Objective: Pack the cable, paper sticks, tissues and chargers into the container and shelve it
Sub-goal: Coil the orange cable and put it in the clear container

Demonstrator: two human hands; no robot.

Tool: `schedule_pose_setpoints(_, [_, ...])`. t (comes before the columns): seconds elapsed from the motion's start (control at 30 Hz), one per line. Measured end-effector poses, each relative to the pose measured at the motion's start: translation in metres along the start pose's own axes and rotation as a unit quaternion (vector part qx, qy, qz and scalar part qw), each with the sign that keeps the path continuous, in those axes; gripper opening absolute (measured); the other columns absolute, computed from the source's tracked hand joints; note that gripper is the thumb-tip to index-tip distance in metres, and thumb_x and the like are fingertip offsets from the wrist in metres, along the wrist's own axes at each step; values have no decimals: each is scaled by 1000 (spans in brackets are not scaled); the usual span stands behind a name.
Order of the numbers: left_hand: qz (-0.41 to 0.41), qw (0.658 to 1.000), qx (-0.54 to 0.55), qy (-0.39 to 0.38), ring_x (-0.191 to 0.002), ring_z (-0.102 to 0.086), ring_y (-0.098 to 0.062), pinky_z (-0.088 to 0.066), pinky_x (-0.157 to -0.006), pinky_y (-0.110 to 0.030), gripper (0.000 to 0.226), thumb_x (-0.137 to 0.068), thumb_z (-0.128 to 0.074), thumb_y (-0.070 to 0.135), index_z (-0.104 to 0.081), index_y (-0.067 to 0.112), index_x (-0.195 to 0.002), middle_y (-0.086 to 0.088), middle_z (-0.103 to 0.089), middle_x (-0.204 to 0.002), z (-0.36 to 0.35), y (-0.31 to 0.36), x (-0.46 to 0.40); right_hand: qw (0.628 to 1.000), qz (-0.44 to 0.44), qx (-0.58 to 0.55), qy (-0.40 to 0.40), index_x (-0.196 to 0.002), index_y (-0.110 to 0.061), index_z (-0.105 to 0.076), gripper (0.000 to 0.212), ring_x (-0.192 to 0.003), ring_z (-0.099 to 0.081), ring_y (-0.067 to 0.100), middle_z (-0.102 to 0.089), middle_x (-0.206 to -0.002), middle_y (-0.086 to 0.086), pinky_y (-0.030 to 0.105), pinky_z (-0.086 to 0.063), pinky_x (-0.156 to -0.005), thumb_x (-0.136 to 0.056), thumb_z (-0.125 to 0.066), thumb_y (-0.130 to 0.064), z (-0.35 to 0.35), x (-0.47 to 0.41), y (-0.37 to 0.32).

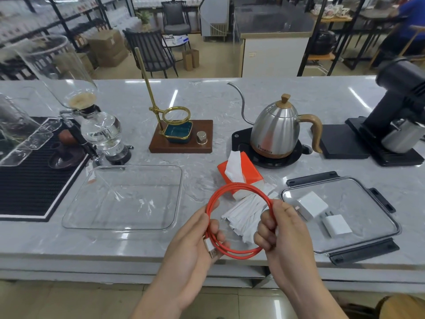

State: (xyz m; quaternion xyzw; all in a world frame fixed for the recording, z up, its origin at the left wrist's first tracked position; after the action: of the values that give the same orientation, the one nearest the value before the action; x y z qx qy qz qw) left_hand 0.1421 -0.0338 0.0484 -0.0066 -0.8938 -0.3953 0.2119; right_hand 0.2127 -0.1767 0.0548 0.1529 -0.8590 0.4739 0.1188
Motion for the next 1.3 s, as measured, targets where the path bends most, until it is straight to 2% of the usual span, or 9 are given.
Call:
schedule_pose_setpoints(0.13, [-35,999,13,18,-63,-50,-13,-50,-62,-28,34,-91,-52,19,-72,16,-117,-1,-50,-72,8,9,0,999,-17,-23,-20,-91,-11,-50,18,-46,-29,13,-42,-62,3,23,-31,-40,-103,-37,-12,-6,1,9])
schedule_pose_setpoints(0.27, [-73,996,31,31,-63,-48,-13,-46,-64,-30,33,-89,-52,16,-73,14,-115,-2,-49,-74,16,22,1,997,-29,-23,-66,-103,-4,-55,19,-53,-40,17,-53,-70,9,29,-40,-51,-102,-37,-7,-21,0,13])
schedule_pose_setpoints(0.37, [-100,993,56,36,-65,-47,-13,-46,-62,-29,37,-91,-51,15,-65,8,-125,-2,-47,-77,22,32,2,991,-60,-40,-112,-102,-2,-59,21,-59,-49,17,-58,-76,9,30,-46,-59,-101,-39,-10,-36,1,20])
schedule_pose_setpoints(0.63, [-144,984,91,51,-63,-52,-10,-51,-62,-24,26,-93,-52,19,-71,12,-108,-1,-54,-76,30,43,5,960,-136,-176,-170,-101,-7,-72,28,-68,-60,15,-66,-88,5,28,-56,-66,-97,-47,-18,-62,8,37])
schedule_pose_setpoints(0.73, [-150,981,88,81,-59,-49,-10,-51,-58,-22,21,-93,-53,24,-69,13,-99,-1,-51,-71,35,39,5,965,-117,-166,-166,-98,-7,-69,28,-67,-59,15,-61,-79,4,27,-56,-67,-98,-46,-21,-65,9,38])
schedule_pose_setpoints(0.87, [-155,974,84,140,-55,-45,-9,-47,-55,-21,24,-96,-51,30,-63,10,-101,1,-48,-66,40,33,5,983,-67,-100,-135,-95,-5,-58,30,-62,-53,18,-41,-62,3,28,-52,-69,-96,-45,-32,-64,11,40])
schedule_pose_setpoints(1.0, [-160,970,77,168,-50,-39,-10,-42,-54,-23,29,-93,-51,43,-58,17,-82,2,-40,-59,35,31,7,991,-60,-78,-91,-84,-10,-54,37,-52,-49,20,-33,-54,1,27,-50,-57,-91,-44,-44,-63,14,44])
schedule_pose_setpoints(1.13, [-131,966,146,171,-42,-31,-11,-38,-45,-23,41,-87,-55,53,-56,18,-66,5,-30,-49,31,29,6,992,-55,-85,-76,-74,-12,-50,40,-43,-39,18,-26,-51,0,26,-42,-46,-90,-44,-49,-62,14,43])
schedule_pose_setpoints(1.3, [-119,951,218,185,-41,-30,-10,-34,-42,-22,34,-89,-59,43,-57,17,-68,5,-30,-49,28,26,6,993,-36,-101,-53,-74,-13,-54,39,-42,-39,16,-29,-50,0,26,-41,-46,-89,-46,-48,-58,16,42])
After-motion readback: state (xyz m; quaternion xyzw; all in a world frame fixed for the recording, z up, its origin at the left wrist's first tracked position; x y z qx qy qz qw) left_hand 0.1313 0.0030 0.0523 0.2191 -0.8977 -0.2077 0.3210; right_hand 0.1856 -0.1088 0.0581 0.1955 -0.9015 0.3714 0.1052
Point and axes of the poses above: each hand's wrist, its own x-axis away from the middle knuckle, its own z-axis out of the back of the hand, y = z × x, the point moved 9 cm from there along -x, towards the middle knuckle
